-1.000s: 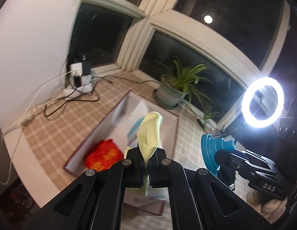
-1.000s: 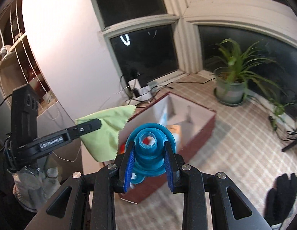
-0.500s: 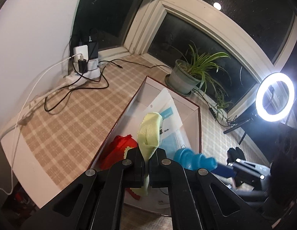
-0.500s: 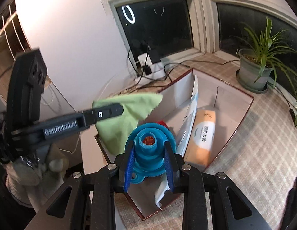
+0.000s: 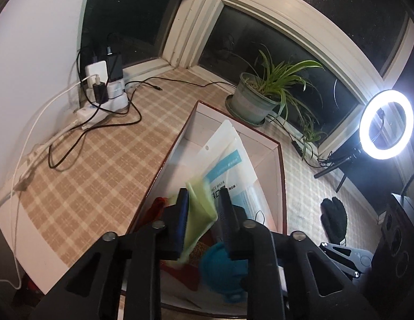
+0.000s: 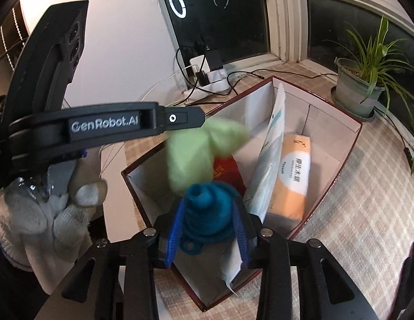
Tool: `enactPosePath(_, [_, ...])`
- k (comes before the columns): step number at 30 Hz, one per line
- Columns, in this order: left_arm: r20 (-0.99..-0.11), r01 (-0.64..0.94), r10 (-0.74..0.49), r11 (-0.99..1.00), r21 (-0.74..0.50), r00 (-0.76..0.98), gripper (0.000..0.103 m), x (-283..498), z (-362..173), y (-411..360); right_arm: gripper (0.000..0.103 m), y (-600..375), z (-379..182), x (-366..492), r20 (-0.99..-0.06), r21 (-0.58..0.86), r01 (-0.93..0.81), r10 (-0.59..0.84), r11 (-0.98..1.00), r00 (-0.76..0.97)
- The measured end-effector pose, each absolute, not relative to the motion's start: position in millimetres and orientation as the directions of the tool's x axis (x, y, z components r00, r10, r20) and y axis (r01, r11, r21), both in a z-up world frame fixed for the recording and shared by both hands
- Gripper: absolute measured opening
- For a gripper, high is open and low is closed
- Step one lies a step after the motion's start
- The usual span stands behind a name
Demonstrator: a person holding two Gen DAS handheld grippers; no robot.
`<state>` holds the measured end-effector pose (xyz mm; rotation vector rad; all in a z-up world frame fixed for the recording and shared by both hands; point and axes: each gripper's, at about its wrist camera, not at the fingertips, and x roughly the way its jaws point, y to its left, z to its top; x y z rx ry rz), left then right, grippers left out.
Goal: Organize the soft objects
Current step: 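Open both grippers to drop the funnel and cloth into the box, then move both grippers toward the black fuzzy glove on the table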
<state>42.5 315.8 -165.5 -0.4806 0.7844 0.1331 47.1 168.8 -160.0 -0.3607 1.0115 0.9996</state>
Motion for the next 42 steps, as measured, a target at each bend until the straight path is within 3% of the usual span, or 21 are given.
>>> enactPosePath(3, [-0.706,-0.299,-0.048,0.884,-0.359,0.706,0.032,42,-164,316,0.041,165,-157,45,-0.832,0.179,-0.829,0.531,0.53,0.159])
enactPosePath(21, [-0.666,-0.296,-0.052,0.868,-0.398,0.744,0.038,17,-145,301,0.047,97,-126,40,-0.773,0.255,-0.766,0.6,0.59,0.206])
enactPosePath(31, [-0.626,-0.211,-0.086,0.899,-0.385,0.775,0.045,9,-120,242,0.049,-1,-107,63,-0.74,0.308,-0.658,0.608,0.687,0.288])
enactPosePath(33, [-0.625,-0.19,-0.1,0.905,-0.381,0.774,0.052,11,-117,228,0.049,-21,-106,68,-0.737,0.313,-0.636,0.603,0.705,0.306])
enactPosePath(42, [-0.653,-0.107,-0.148,0.936,-0.334,0.743,0.062,29,-123,157,0.055,-139,-103,99,-0.731,0.332,-0.485,0.546,0.809,0.409])
